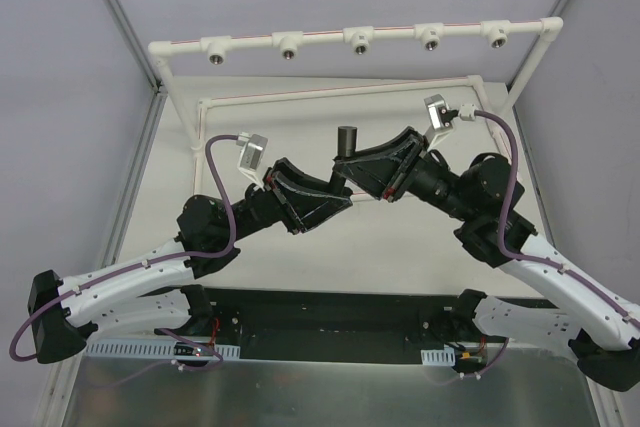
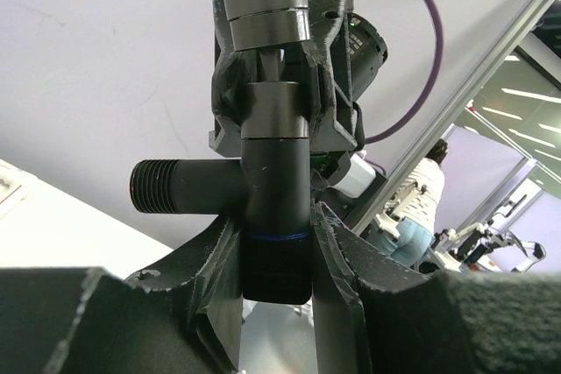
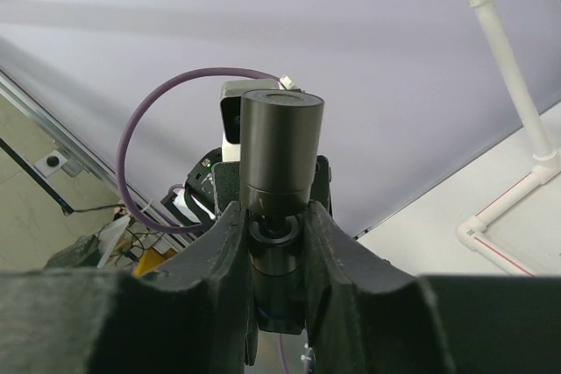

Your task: Install the water faucets

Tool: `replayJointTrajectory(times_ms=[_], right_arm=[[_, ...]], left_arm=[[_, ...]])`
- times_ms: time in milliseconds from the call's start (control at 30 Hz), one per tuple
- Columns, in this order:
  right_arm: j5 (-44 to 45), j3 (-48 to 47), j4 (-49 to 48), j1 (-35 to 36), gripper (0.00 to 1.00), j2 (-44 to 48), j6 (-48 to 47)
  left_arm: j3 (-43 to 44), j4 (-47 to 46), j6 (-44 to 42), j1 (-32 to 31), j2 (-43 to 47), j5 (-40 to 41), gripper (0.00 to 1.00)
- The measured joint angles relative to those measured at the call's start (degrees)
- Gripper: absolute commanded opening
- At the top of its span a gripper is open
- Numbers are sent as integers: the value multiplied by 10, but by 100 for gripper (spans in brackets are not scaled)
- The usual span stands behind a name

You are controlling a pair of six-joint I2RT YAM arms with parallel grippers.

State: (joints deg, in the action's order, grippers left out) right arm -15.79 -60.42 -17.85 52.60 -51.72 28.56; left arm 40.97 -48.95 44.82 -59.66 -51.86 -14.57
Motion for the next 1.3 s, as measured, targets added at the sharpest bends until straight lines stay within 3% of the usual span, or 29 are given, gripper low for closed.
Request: replayJointTrajectory(times_ms=[167,267,467,633,667,800,867,1033,1300], right_arm=[[1,-1,8,-1,6,0,-1],[10,-2,29,-1,4,-3,-7],[78,-21,82,1,1,-24,-38],[150,-42,120,0,2,-61,-65],[168,-49,128,-2,6,-71,-70],[224,-73,154,-6,45,-102,-81],[237,-79,159,-8,55,-113,-83],[233,-82,140,-5,64,-107,-81],[205,-31,96,-6,66,-52,-70]], left_arm=[[1,20,-14,0,6,1,0],[19,107,-62,0,27,17,0],[82,299,-227,-4,44,120,0],[122,383,-377,-4,11,223,0],[130,390,-411,-4,-2,245,0],[156,392,-525,-4,-61,346,0],[163,391,-551,-4,-79,378,0],[162,419,-537,-3,-77,405,0],[84,347,-362,-3,56,332,0]])
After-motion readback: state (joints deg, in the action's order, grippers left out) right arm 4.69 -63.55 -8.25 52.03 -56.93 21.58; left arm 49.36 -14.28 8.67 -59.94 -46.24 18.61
